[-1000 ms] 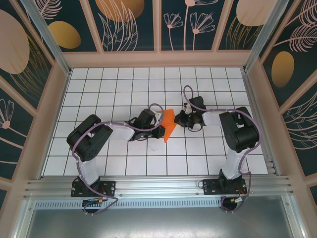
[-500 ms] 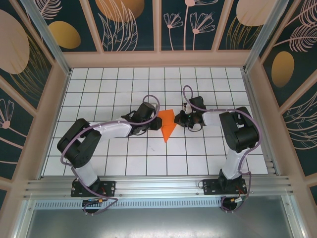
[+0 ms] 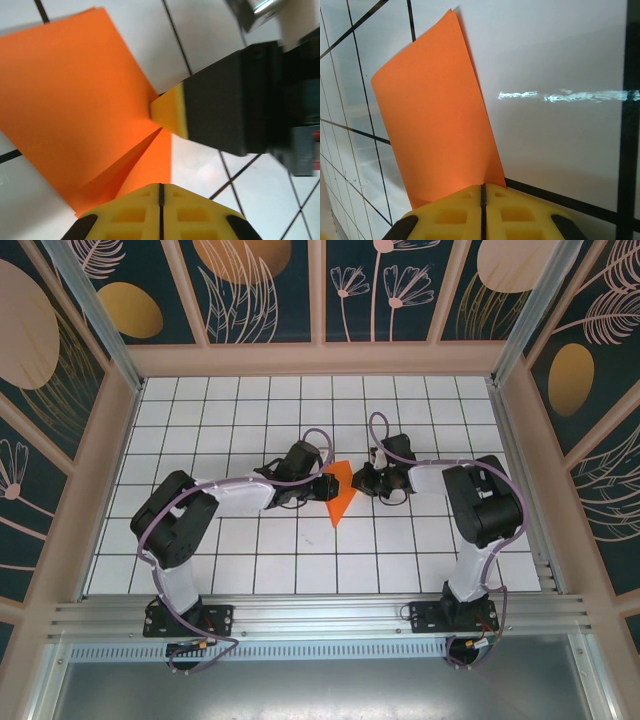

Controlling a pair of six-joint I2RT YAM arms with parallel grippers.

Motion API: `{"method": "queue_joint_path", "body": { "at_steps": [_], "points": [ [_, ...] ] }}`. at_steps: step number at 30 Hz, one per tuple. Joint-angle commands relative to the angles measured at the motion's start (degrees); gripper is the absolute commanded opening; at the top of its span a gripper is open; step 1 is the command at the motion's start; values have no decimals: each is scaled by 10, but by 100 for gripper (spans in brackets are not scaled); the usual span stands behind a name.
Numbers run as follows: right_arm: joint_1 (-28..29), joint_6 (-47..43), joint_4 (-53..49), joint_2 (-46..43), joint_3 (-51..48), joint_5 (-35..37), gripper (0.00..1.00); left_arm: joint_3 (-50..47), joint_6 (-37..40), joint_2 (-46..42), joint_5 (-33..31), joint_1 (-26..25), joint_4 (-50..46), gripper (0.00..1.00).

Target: Fold a paper plane with a square sheet of paper (pick it up from the middle)

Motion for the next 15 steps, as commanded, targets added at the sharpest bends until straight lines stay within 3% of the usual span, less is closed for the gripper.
{"method": "queue_joint_path", "body": {
  "at_steps": [1, 11, 15],
  "points": [
    [5, -12, -34, 19, 2, 27, 11, 10, 6, 23, -12, 2, -6, 8],
    [4, -21, -57, -28, 34, 16, 14, -1, 28, 50, -55, 2, -28, 4],
    [-6, -22, -61, -62, 38, 20, 21, -8, 38, 56, -55, 2, -29, 4]
  ]
}}
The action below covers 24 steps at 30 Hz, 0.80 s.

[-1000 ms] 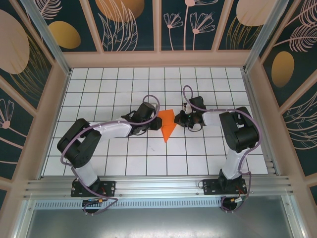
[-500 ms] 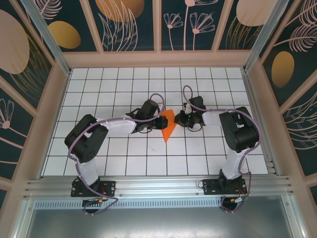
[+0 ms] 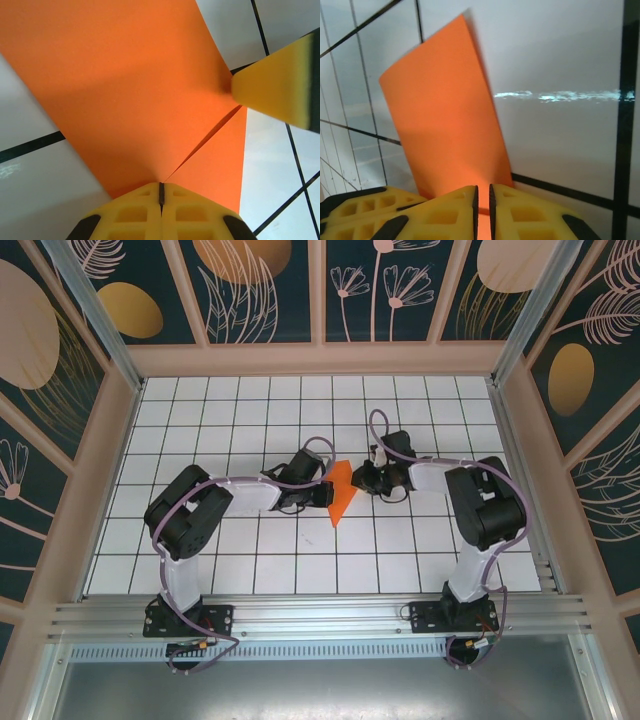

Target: Fold a paper plane with a square sheet of paper (pick it up from the middle)

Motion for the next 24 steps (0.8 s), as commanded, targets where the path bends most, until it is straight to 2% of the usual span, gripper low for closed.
{"method": "queue_joint_path", "body": {
  "at_steps": [1, 6, 11, 18, 24],
  "points": [
    [-10, -10, -19, -46, 19, 14, 25, -8, 22, 13, -12, 3, -19, 3],
    [-22, -13, -21, -40, 19, 16, 33, -15, 28, 14, -9, 2, -18, 3],
    [-21, -9, -13, -8, 20, -6, 34, -25, 38, 12, 5, 2, -12, 1],
    [-17, -9, -10, -2, 2, -21, 35, -43, 87, 10, 81, 2, -5, 0],
    [-13, -6, -8, -6, -20, -15, 35, -50, 89, 6, 81, 2, -6, 0]
  ]
}}
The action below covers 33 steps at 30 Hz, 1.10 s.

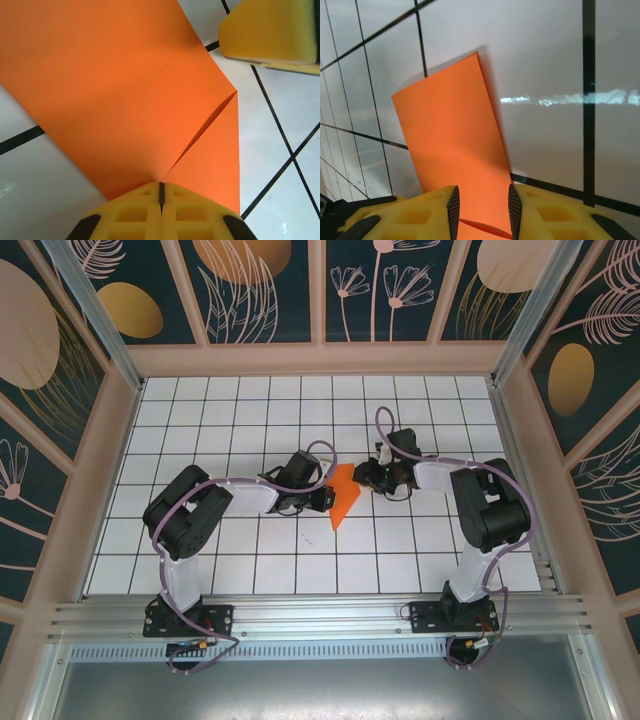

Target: Fold a paper plane with a square sheet of paper (pick it up from the middle)

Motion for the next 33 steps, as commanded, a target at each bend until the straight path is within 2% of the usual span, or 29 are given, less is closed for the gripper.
{"method": "queue_joint_path", "body": {
  "at_steps": [1, 5, 15, 26, 31, 33],
  "points": [
    [5, -2, -6, -2, -17, -2, 35, -22, 15, 7, 31, -2, -44, 0],
    [6, 0, -7, -6, -25, 7, 36, -23, 16, 6, 39, -1, -37, 0],
    [15, 13, 16, -25, -36, -37, 35, -24, 20, 6, 43, -2, -40, 0],
    [13, 23, 9, -80, -73, -5, 35, -35, 16, -2, 45, -2, -37, 1],
    [13, 33, -4, -110, -99, 43, 38, -42, 10, -13, 46, -1, -34, 1],
    [13, 38, 4, -115, -108, 33, 38, -43, 8, -13, 49, -2, -31, 1]
  ]
}}
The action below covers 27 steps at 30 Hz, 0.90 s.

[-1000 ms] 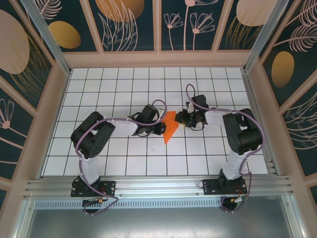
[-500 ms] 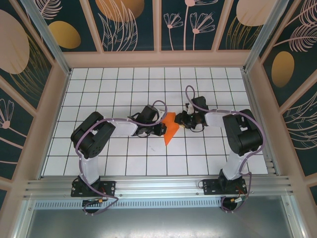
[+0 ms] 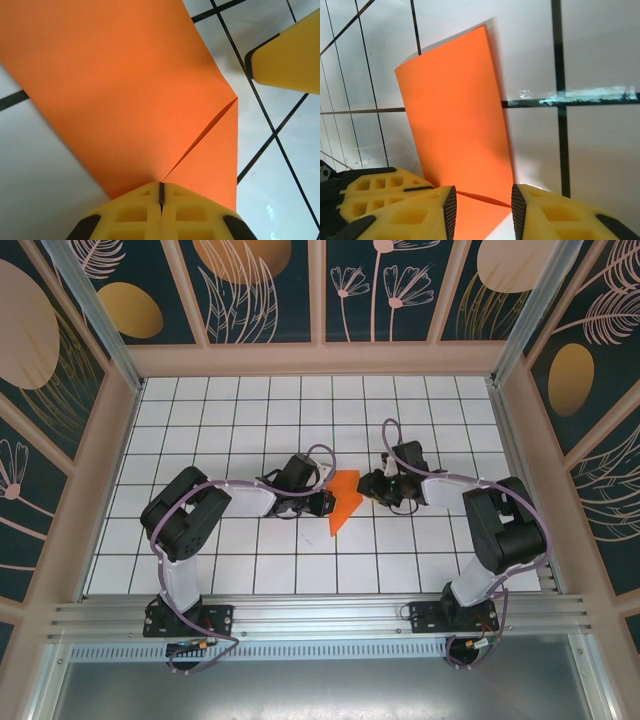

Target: Fold a paper plane with a square sheet of paper (pick it up from the middle)

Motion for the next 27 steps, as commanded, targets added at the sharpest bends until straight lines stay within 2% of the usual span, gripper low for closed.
{"method": "queue_joint_path", "body": {
  "at_steps": [1, 18, 23, 27],
  "points": [
    [5, 17, -5, -19, -18, 10, 38, -19, 1, -2, 10, -2, -44, 1],
    [24, 46, 50, 8, -23, -32, 35, -17, -3, 9, 24, -2, -34, 1],
    [24, 53, 47, -11, -28, -15, 35, -14, -4, 9, 25, -2, -34, 1],
    [23, 66, 27, -14, -33, 36, 37, -15, -6, 7, 30, -2, -30, 1]
  ]
}}
